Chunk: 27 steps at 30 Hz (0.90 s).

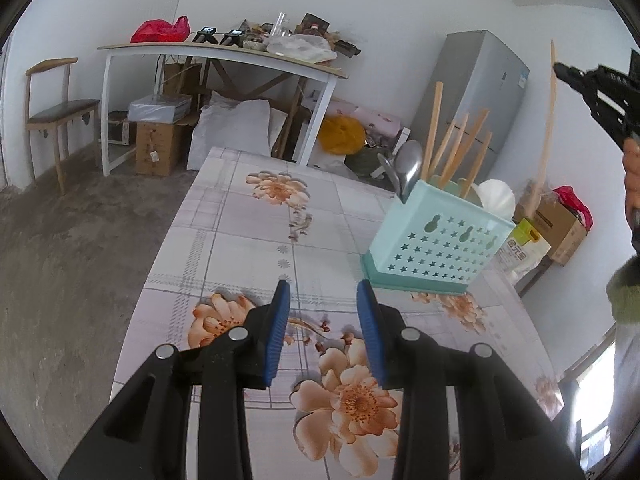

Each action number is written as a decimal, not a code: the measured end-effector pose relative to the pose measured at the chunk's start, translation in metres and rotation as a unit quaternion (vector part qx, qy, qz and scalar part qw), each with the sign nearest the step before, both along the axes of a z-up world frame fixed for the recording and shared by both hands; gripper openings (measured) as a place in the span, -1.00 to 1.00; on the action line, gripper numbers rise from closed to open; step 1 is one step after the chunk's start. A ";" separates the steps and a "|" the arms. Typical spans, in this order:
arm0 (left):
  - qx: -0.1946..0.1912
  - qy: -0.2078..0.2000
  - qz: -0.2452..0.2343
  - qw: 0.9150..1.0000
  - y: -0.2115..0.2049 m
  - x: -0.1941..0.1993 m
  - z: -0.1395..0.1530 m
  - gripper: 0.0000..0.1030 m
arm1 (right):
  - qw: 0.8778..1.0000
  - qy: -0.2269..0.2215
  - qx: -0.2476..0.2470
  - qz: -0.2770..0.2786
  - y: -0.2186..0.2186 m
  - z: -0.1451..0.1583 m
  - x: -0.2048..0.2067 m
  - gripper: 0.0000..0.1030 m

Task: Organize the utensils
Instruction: 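Lower the chopstick into the green holder and open the right tool, then grasp the green holder's sides with both tools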

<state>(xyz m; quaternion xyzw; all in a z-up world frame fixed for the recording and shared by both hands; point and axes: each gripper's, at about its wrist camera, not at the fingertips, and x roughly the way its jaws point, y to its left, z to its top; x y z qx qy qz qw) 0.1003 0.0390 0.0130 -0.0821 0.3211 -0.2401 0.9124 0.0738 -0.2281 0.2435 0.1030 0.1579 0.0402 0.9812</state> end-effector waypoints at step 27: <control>0.001 0.010 -0.022 1.000 -0.022 0.017 -0.003 -0.10 | 0.995 0.063 0.004 -0.075 -0.038 -0.082 -0.016 -0.54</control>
